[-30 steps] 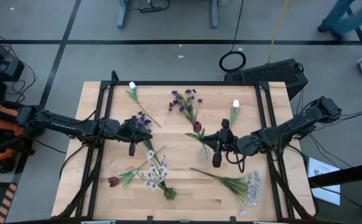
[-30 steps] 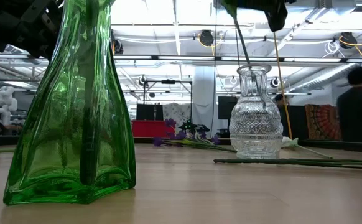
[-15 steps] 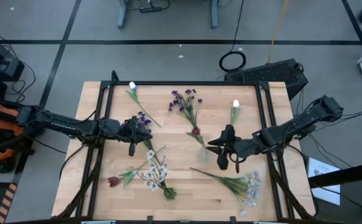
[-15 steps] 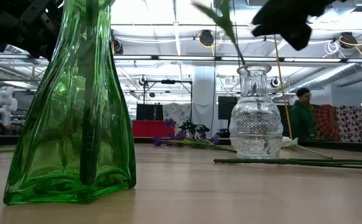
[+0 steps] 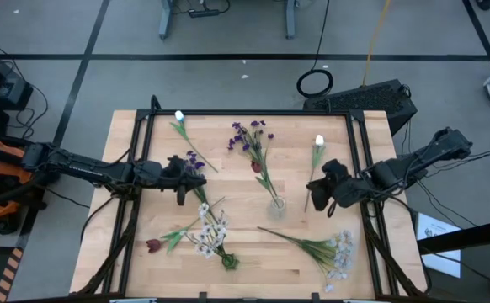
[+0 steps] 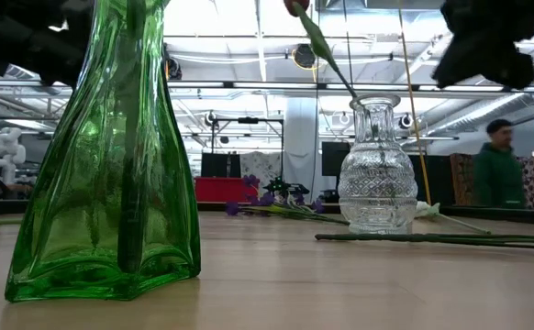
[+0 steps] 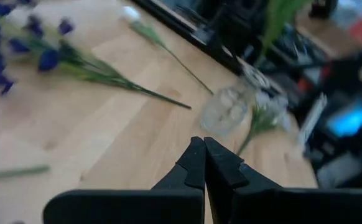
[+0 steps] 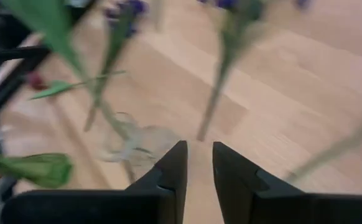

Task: Sort flowers into vase by color
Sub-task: Put the left violet flowers into the transparent vase

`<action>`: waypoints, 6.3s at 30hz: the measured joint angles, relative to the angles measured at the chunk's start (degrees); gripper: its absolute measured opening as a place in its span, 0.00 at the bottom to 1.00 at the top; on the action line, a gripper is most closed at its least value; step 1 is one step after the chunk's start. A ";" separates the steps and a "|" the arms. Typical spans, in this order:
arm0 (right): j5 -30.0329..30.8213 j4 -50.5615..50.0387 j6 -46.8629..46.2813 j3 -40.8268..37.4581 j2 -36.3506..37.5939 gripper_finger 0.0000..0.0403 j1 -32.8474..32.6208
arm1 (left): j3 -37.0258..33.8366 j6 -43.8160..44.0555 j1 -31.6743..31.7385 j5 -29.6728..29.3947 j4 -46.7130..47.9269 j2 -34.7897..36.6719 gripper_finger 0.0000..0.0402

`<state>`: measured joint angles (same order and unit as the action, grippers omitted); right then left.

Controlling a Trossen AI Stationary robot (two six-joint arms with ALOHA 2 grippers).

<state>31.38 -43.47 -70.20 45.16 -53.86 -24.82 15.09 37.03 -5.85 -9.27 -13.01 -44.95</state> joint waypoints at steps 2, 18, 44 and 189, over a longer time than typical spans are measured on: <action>0.09 -3.57 -4.13 0.01 0.06 0.13 0.00 | 0.05 4.18 0.02 -1.19 0.18 0.00 0.00; 1.90 -18.13 -14.30 -0.01 -0.08 0.00 1.16 | 29.80 31.54 -0.02 -12.22 56.90 -6.23 0.00; 3.17 -30.01 -5.55 -0.01 -0.10 0.01 1.62 | 33.51 60.25 1.75 5.97 57.62 -36.21 0.18; 2.80 -11.22 -4.11 -0.05 -0.14 0.01 1.57 | 32.82 -22.92 6.14 -18.40 35.18 -8.23 0.03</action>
<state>34.17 -54.69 -74.31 45.10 -54.00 -23.24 47.91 14.11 0.29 -27.67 22.16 -53.18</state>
